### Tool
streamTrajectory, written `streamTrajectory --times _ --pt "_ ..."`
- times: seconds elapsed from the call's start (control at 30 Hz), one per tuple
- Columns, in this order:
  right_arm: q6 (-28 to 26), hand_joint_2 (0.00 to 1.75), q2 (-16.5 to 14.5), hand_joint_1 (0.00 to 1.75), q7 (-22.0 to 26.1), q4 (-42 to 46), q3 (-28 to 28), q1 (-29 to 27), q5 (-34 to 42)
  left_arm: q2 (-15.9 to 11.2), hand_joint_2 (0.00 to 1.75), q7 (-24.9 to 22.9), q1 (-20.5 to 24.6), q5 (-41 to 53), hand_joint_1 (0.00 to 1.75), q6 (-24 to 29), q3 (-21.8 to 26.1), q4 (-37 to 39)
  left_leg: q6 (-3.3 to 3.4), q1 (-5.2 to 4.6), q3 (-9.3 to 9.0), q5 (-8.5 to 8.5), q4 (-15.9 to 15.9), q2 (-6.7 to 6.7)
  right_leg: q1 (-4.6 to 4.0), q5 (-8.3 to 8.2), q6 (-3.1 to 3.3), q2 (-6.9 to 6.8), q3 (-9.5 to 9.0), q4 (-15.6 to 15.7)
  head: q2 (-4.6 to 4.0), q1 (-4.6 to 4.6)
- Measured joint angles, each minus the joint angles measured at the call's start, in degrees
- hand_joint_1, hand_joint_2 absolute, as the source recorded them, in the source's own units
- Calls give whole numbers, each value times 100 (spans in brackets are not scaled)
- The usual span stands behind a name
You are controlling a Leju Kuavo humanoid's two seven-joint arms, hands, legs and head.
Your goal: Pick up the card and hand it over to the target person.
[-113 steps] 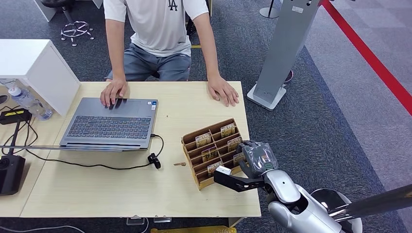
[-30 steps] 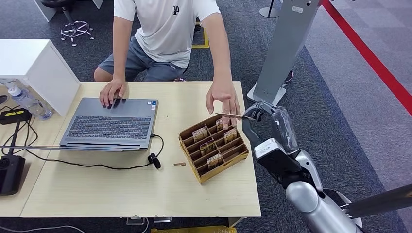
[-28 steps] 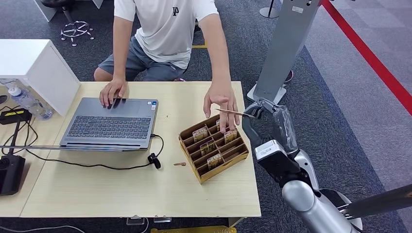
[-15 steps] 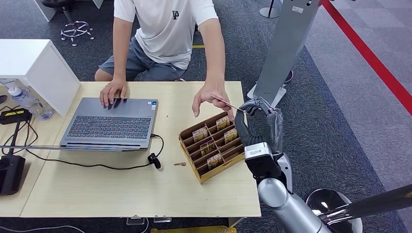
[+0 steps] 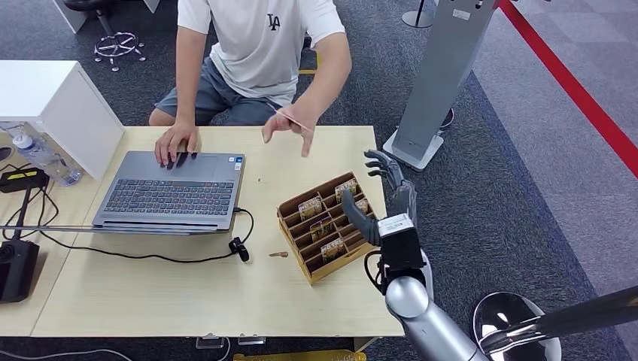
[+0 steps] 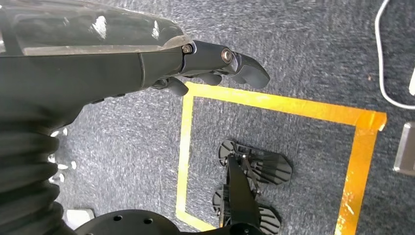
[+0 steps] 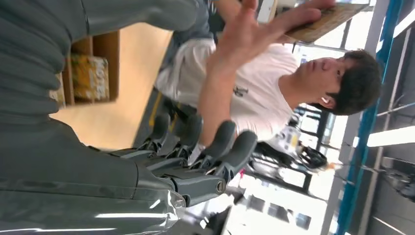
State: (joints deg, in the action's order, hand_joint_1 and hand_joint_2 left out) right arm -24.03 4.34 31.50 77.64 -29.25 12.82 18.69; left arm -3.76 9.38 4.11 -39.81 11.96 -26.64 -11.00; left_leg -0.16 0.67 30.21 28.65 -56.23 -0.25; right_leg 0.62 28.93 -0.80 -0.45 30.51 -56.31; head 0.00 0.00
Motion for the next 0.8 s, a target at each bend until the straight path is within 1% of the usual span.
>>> streamTrajectory --times 0.07,0.17,0.33,0.43,0.57,0.67,0.73,0.8 --pt "-15 175 155 0 29 284 111 -169 138 1 0 -56 5 16 0 -18 -54 3 1 0 2 1 -2 -5 0 2 -1 -5 1 0 0 0" --pt "-18 175 346 0 -64 806 271 -400 316 7 0 -103 4 54 0 -18 -144 -7 2 -2 8 2 -5 -12 2 5 -1 -12 5 -3 0 0" --pt "228 175 716 0 -698 1463 326 -715 587 -15 0 13 3 29 0 -16 -208 -19 4 -6 17 6 -14 -5 6 8 -1 -5 18 -14 0 0" --pt "280 175 918 0 -1040 1640 290 -786 516 -31 0 -38 11 -4 0 13 -246 -9 2 -6 19 5 -15 -1 6 6 0 0 22 -16 0 0" --pt "215 175 1160 0 -1312 1944 253 -855 296 -34 0 -240 19 -48 0 128 -270 -6 0 -6 21 7 -18 7 6 5 0 7 29 -19 0 0" --pt "241 175 1327 0 -1556 2164 128 -888 106 -27 0 -278 12 -61 0 136 -294 -31 0 -6 20 8 -19 9 6 6 -1 9 30 -21 0 0" --pt "313 175 1411 0 -1700 2302 31 -894 4 -21 0 -245 9 -86 0 131 -293 -42 0 -6 19 9 -19 12 6 7 -1 11 30 -20 0 0" --pt "386 175 1425 0 -1789 2365 -32 -866 -34 -15 0 -214 10 -124 0 145 -276 -36 0 -7 20 9 -19 12 7 7 -1 12 30 -21 0 0"
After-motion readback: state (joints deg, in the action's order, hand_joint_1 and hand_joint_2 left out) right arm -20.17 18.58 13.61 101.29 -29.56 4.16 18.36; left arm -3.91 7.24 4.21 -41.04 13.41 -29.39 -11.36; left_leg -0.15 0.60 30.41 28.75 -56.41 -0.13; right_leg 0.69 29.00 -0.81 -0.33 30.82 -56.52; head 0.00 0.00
